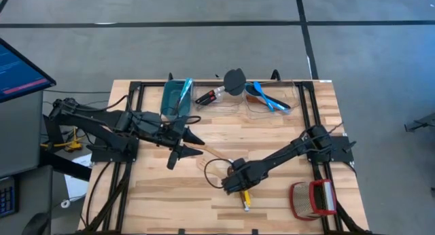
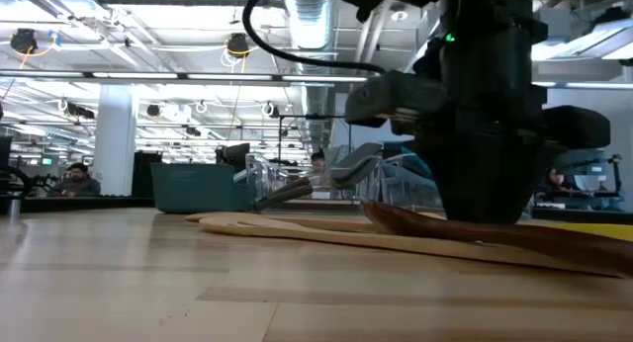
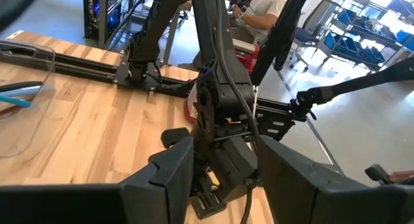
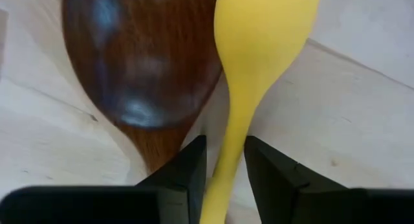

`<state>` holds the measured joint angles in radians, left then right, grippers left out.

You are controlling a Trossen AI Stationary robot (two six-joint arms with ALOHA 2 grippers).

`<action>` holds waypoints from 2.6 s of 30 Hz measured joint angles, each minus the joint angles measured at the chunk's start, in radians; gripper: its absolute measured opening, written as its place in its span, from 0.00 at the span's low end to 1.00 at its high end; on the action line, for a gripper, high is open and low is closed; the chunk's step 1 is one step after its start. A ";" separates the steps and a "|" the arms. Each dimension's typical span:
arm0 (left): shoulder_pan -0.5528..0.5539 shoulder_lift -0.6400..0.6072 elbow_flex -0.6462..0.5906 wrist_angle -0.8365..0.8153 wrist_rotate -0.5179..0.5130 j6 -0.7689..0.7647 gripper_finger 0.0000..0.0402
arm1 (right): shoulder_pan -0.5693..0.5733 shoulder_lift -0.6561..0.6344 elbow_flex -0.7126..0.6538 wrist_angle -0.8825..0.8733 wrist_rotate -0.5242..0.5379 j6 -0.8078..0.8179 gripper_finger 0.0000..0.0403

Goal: Pick & Place Kitchen Items
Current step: Put the yellow serving spoon into the right transparent bin

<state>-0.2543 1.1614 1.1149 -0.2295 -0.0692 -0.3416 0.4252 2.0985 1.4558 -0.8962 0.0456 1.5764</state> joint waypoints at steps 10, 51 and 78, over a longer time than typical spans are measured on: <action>0.000 0.000 0.000 -0.004 0.000 0.000 0.40 | 0.000 -0.002 -0.008 -0.012 0.000 -0.006 0.09; 0.000 0.000 0.000 -0.025 0.000 0.000 0.40 | 0.062 -0.473 0.130 -0.427 0.557 -0.030 0.05; 0.000 0.000 0.000 -0.024 -0.101 0.004 0.40 | -0.435 -0.509 0.292 -0.568 0.719 -0.987 0.05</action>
<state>-0.2539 1.1614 1.1149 -0.2531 -0.1702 -0.3372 -0.0103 1.5890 1.7477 -1.4643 0.7647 0.5897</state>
